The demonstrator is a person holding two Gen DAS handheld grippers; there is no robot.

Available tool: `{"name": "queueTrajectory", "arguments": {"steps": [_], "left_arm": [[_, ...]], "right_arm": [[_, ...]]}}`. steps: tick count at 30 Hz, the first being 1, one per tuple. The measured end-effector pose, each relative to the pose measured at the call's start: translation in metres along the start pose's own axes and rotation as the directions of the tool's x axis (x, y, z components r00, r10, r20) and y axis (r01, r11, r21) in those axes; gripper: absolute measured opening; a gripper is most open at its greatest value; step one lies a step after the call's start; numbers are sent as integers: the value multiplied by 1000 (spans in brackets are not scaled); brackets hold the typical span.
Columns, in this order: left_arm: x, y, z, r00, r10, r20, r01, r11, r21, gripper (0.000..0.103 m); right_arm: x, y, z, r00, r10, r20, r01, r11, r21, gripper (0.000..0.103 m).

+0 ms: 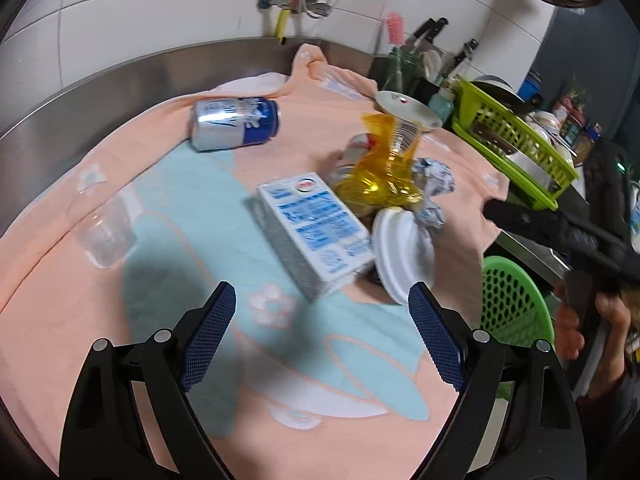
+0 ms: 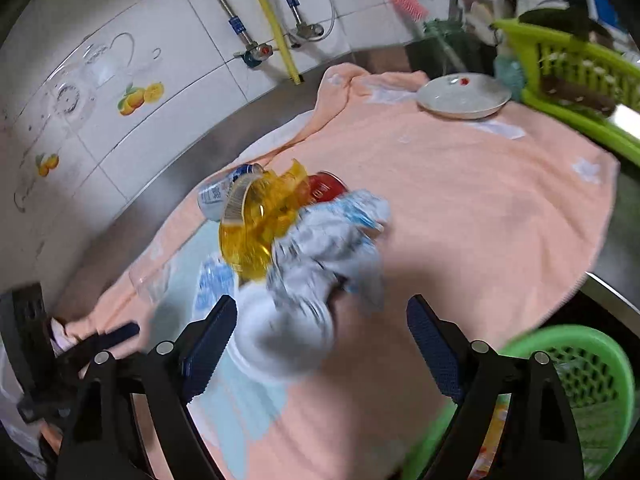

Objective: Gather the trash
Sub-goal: 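Grasp the crumpled foil with the right tool while the left tool grasps the yellow oil bag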

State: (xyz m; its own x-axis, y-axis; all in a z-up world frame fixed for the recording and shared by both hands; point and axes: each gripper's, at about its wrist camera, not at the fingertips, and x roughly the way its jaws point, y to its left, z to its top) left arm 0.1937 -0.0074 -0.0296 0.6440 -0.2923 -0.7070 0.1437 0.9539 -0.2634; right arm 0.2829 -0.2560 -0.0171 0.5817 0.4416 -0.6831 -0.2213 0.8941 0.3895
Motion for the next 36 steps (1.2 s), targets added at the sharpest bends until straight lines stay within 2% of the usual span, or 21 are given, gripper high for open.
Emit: {"name": "queueTrajectory", "arguments": {"steps": [4, 12, 17, 25, 27, 36], "left_arm": [[3, 12, 3, 1000, -3, -2, 3, 1000, -24, 87], [10, 14, 16, 1000, -7, 2, 7, 1000, -14, 87], [17, -1, 31, 1000, -18, 10, 18, 999, 29, 87], [33, -21, 50, 1000, -24, 1, 24, 996, 84, 84], [37, -28, 56, 999, -34, 2, 34, 994, 102, 80], [70, -60, 79, 999, -37, -19, 39, 985, 167, 73]], "right_arm": [[27, 2, 20, 999, 41, -20, -40, 998, 42, 78], [63, -17, 40, 996, 62, -60, -52, 987, 154, 76], [76, -29, 40, 990, 112, -87, -91, 974, 210, 66], [66, -28, 41, 990, 129, -64, -114, 973, 199, 44], [61, -28, 41, 990, 133, -53, -120, 974, 194, 41], [32, -38, 29, 987, 162, -9, -157, 968, 197, 37]]}}
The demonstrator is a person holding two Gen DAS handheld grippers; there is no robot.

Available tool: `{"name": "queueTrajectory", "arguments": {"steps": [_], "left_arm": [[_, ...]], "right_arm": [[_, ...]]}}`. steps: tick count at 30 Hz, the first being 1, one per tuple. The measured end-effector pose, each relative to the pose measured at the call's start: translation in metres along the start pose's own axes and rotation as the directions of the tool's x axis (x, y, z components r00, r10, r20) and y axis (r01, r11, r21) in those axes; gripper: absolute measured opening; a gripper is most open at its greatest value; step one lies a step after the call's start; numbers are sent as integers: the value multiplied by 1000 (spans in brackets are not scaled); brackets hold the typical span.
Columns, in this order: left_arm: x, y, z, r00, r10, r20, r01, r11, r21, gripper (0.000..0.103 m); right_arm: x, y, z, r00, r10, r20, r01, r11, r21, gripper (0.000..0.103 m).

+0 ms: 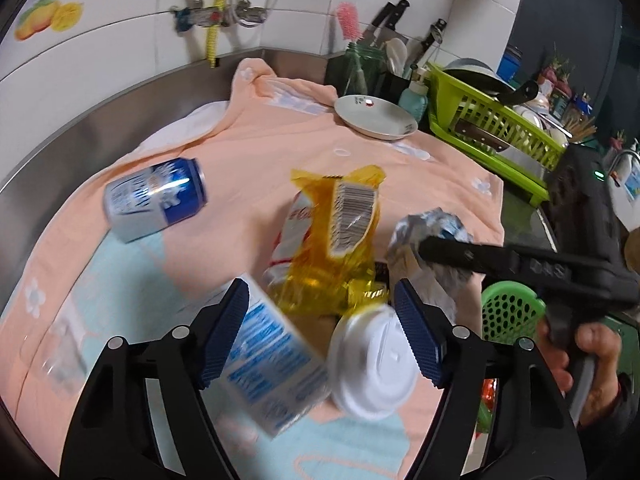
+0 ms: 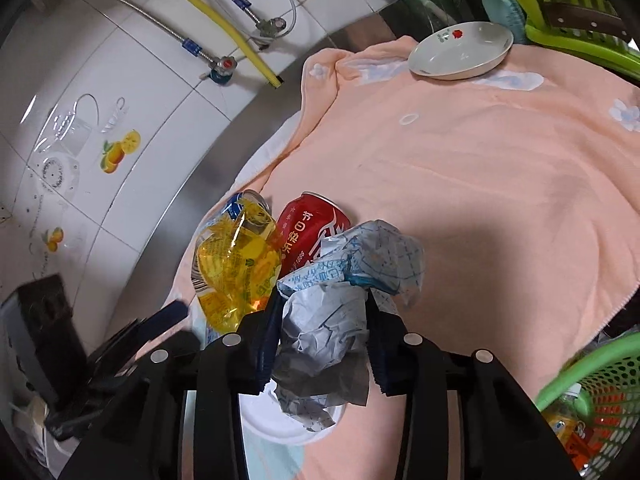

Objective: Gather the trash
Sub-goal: 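Grasp the crumpled foil with the right tool while the left tool grasps the yellow oil bag, then carry foil and oil bag over the green basket and open both tools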

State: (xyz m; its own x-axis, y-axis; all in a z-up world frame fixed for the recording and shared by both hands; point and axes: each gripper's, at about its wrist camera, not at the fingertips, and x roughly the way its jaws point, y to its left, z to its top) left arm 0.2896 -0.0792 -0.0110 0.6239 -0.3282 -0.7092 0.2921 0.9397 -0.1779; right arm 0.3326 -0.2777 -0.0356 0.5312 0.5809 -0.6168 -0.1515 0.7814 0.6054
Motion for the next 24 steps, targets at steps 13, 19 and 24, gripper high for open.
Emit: {"name": "queueTrajectory", "arguments": {"steps": [13, 19, 24], "left_arm": [[41, -12, 20, 999, 0, -33, 0, 1000, 9, 55], [40, -15, 20, 1000, -19, -22, 19, 1000, 9, 47], [33, -20, 18, 999, -37, -16, 37, 999, 8, 39]], "right_arm": [[-58, -11, -24, 998, -20, 57, 22, 999, -37, 37], [-91, -27, -47, 995, -65, 81, 67, 997, -25, 37], [-114, -43, -71, 986, -138, 89, 140, 990, -19, 37]]}}
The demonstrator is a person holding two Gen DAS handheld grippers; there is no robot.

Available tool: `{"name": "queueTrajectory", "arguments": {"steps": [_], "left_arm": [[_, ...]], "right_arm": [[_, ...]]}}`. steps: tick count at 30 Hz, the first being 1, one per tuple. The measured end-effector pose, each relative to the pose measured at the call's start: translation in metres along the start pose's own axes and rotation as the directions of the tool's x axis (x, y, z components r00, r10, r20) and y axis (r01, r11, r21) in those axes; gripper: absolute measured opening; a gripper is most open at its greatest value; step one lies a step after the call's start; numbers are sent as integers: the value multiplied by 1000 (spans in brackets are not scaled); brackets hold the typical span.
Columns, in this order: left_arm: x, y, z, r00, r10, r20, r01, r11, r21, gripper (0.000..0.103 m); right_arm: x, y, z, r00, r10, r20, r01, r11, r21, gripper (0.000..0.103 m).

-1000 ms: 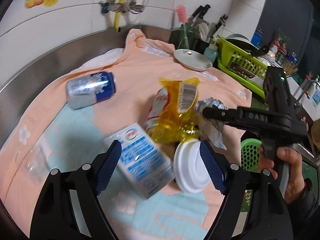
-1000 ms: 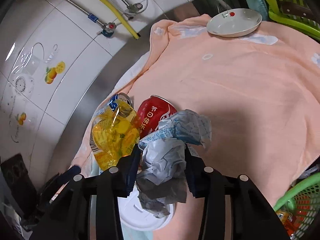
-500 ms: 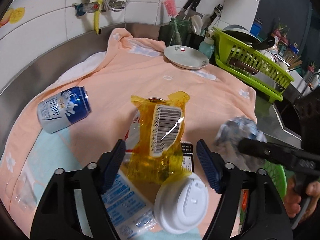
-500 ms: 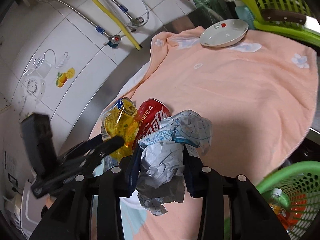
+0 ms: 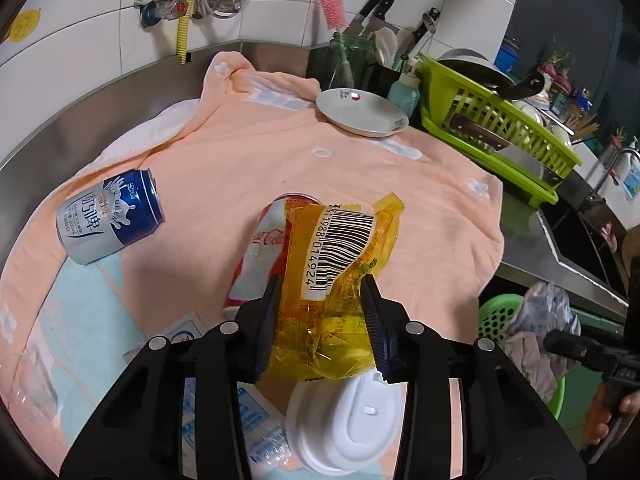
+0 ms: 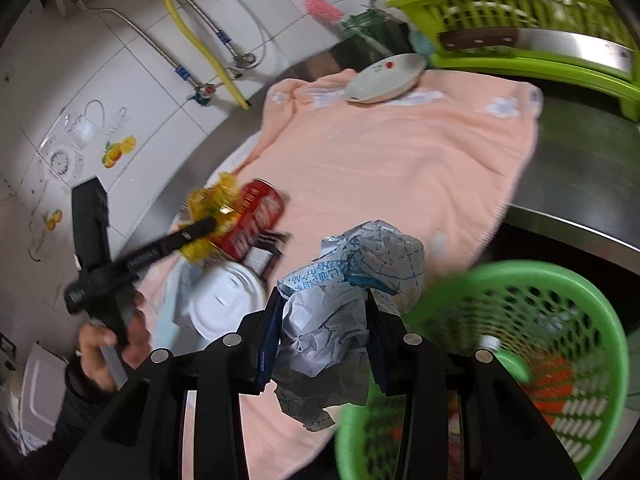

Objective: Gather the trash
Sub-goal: 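Carry foil and oil bag over the green basket and open both tools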

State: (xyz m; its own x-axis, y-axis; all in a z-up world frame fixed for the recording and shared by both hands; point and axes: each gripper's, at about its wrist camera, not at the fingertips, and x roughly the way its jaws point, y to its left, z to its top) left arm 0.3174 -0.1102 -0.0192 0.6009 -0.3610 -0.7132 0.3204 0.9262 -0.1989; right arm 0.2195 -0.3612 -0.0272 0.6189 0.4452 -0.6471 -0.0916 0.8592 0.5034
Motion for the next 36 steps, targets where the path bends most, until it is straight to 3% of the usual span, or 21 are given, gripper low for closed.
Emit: {"name": "queueTrajectory", "arguments": {"steps": [9, 17, 21, 25, 36], "left_arm": [[-28, -28, -10, 998, -62, 33, 61, 997, 36, 34], [-39, -88, -36, 982, -189, 16, 187, 977, 99, 34], [-32, -121, -51, 973, -231, -21, 232, 964, 130, 34], [-18, -148, -65, 962, -265, -67, 272, 952, 139, 34], [16, -204, -86, 940, -298, -167, 325, 931, 169, 37]], "right_arm": [[-34, -46, -43, 985, -170, -17, 171, 985, 22, 37], [-49, -82, -73, 943, -329, -57, 331, 944, 17, 38], [-52, -92, -79, 936, -348, -62, 350, 937, 24, 40], [-56, -98, -83, 936, -348, -54, 350, 936, 33, 58], [-89, -105, -85, 936, -352, 13, 351, 935, 54, 68]]}}
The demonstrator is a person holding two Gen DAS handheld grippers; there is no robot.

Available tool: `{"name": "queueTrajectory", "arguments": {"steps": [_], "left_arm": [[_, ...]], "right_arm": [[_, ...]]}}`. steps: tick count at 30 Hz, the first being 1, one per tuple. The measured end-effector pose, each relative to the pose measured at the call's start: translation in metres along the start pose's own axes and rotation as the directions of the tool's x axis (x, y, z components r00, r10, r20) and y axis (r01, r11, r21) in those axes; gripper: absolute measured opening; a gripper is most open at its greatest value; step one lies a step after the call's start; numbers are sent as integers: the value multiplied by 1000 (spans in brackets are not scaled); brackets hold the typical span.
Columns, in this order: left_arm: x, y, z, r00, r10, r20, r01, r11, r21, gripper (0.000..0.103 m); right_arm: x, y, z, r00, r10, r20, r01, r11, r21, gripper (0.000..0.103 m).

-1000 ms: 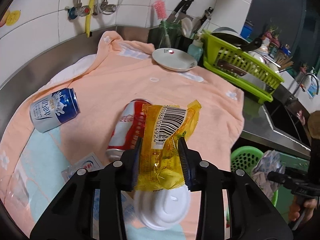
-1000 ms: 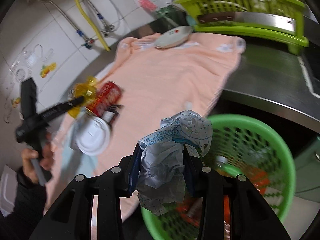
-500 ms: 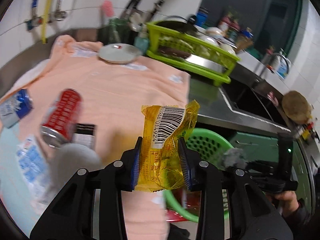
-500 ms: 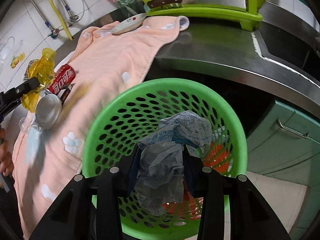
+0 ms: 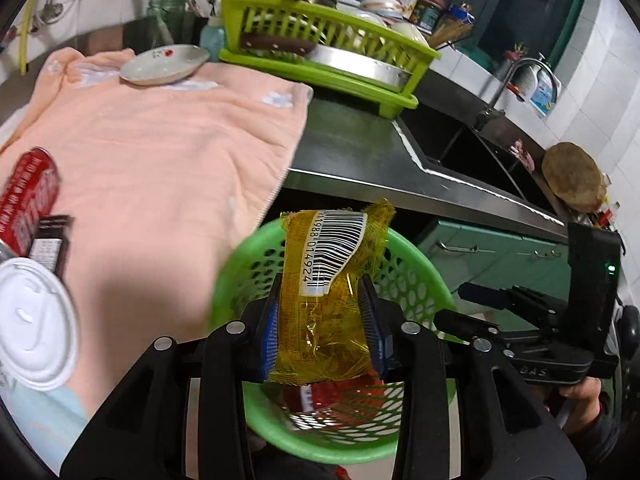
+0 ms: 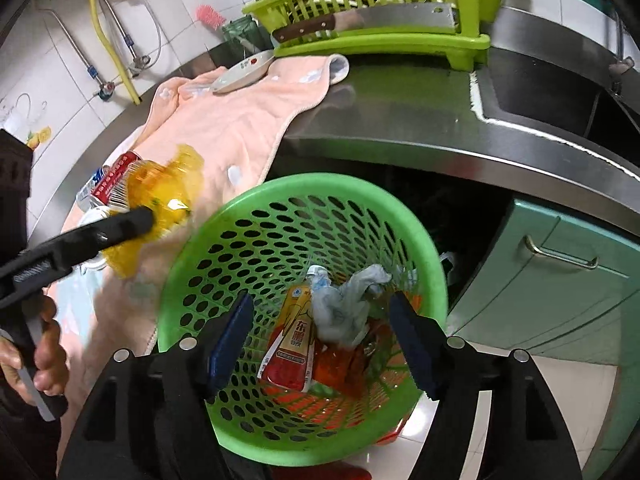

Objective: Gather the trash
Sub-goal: 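Carry foil and oil bag over the green basket and open both tools, then move the left tool to the milk carton while the right tool approaches the white lid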

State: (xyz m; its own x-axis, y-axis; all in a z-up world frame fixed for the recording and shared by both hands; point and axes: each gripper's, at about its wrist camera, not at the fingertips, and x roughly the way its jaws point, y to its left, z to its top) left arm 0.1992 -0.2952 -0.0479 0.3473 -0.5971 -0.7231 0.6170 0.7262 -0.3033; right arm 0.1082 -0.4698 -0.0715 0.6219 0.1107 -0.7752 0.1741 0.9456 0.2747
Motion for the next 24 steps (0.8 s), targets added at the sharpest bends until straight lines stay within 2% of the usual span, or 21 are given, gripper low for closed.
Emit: {"name": "queueTrajectory", "arguments": {"steps": [3, 6, 7, 8, 17, 24], "left_arm": [[10, -9, -1, 1000, -19, -20, 19, 1000, 1, 43], [18, -17, -4, 999, -34, -39, 34, 999, 8, 47], [19, -19, -5, 998, -39, -46, 39, 999, 9, 56], [20, -21, -6, 998, -45, -49, 46, 999, 6, 61], [2, -15, -11, 999, -31, -28, 31, 1000, -6, 62], [-34, 12, -22, 999, 29, 21, -28, 999, -39, 62]], "right_arm": [[-11, -2, -1, 1000, 3, 29, -3, 1000, 3, 73], [-22, -3, -1, 998, -4, 59, 4, 1000, -4, 75], [-25, -4, -1, 998, -6, 66, 6, 1000, -5, 75], [-29, -4, -1, 997, -8, 75, 9, 1000, -6, 76], [-35, 5, -4, 996, 10, 88, -8, 1000, -25, 78], [-31, 31, -4, 996, 43, 79, -37, 996, -81, 82]]}}
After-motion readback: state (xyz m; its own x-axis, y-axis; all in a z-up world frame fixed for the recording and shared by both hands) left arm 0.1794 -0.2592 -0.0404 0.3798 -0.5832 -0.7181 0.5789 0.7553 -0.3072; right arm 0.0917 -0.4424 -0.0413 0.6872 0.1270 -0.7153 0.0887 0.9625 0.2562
